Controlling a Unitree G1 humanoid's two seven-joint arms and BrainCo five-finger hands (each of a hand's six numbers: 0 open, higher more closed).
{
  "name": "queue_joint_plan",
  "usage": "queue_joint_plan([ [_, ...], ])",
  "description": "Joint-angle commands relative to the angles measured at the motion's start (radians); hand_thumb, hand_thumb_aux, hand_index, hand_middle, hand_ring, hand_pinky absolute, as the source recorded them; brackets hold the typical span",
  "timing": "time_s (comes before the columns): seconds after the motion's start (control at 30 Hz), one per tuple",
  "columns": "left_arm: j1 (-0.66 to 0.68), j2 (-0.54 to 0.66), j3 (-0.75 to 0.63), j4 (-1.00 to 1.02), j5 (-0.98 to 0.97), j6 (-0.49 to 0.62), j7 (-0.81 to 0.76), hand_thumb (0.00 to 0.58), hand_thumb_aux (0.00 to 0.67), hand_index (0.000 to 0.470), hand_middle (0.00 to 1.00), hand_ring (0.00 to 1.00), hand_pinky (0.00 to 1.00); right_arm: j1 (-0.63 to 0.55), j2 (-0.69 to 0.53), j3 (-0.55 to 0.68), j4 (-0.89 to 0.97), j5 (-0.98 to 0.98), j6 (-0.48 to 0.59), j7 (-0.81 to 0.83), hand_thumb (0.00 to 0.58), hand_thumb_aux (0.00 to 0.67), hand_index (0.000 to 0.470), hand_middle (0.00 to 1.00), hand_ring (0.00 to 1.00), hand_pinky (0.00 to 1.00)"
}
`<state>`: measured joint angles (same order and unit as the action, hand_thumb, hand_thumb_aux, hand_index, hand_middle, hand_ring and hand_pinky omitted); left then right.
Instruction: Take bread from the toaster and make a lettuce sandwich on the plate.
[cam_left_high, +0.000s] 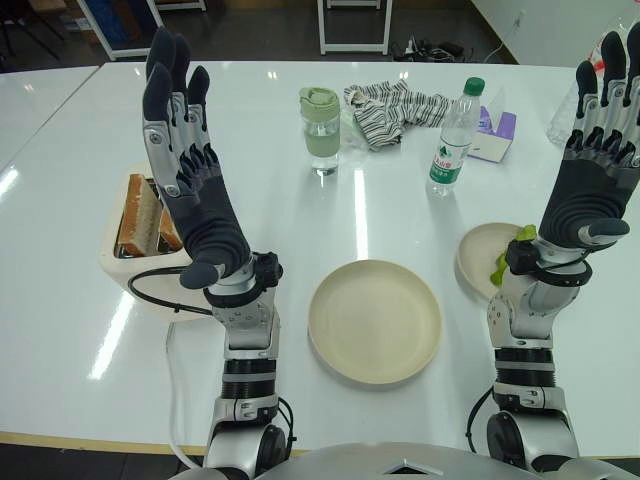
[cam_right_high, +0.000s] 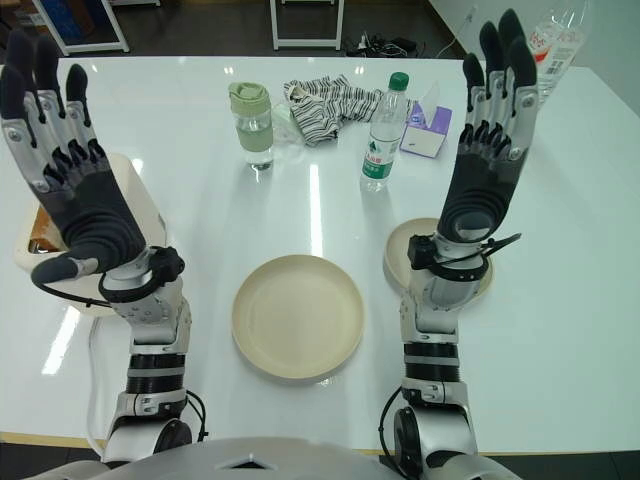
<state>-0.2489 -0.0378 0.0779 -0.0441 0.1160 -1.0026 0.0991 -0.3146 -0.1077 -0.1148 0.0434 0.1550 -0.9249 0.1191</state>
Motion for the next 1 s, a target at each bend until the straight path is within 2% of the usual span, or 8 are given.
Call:
queue_joint_plan([
  [0.03, -0.003, -0.015, -0.010, -0.001, 0.040, 0.032, 0.006, 0.000, 0.000, 0.000, 0.00, 0.00, 0.00, -0.006, 0.007, 0.005, -0.013, -0.022, 0.003, -0.001, 0.000, 0.000, 0.000, 0.00, 0.00, 0.00],
  [0.33, -0.058, -0.071, 0.011, 0.061, 0.221, 0.094, 0.123, 0.000, 0.000, 0.000, 0.00, 0.00, 0.00, -0.004, 0.100, 0.024, -0.007, -0.285, -0.028, -0.089, 0.000, 0.000, 0.000, 0.00, 0.00, 0.00],
  [0.43, -0.057, -0.029, 0.015, 0.037, 0.218, 0.146, 0.112, 0.000, 0.000, 0.000, 0.00, 0.00, 0.00, -0.012, 0.092, -0.007, -0.021, -0.281, -0.001, -0.127, 0.000, 0.000, 0.000, 0.00, 0.00, 0.00],
  [0.6, -0.066, 0.158, 0.108, -0.095, 0.113, 0.373, -0.008, 0.000, 0.000, 0.000, 0.00, 0.00, 0.00, 0.007, 0.070, -0.037, -0.073, -0.272, 0.032, -0.161, 0.000, 0.000, 0.000, 0.00, 0.00, 0.00],
  [0.73, -0.006, 0.363, 0.268, -0.163, 0.144, 0.604, -0.094, 0.000, 0.000, 0.000, 0.00, 0.00, 0.00, 0.026, 0.074, -0.032, -0.126, -0.286, 0.054, -0.179, 0.000, 0.000, 0.000, 0.00, 0.00, 0.00],
  [0.87, 0.119, 0.554, 0.451, -0.168, 0.227, 0.731, -0.139, 0.000, 0.000, 0.000, 0.00, 0.00, 0.00, 0.040, 0.077, -0.024, -0.158, -0.294, 0.074, -0.191, 0.000, 0.000, 0.000, 0.00, 0.00, 0.00],
  [1.0, 0.282, 0.656, 0.565, -0.163, 0.290, 0.801, -0.175, 0.000, 0.000, 0.000, 0.00, 0.00, 0.00, 0.048, 0.071, -0.015, -0.152, -0.298, 0.077, -0.195, 0.000, 0.000, 0.000, 0.00, 0.00, 0.00],
])
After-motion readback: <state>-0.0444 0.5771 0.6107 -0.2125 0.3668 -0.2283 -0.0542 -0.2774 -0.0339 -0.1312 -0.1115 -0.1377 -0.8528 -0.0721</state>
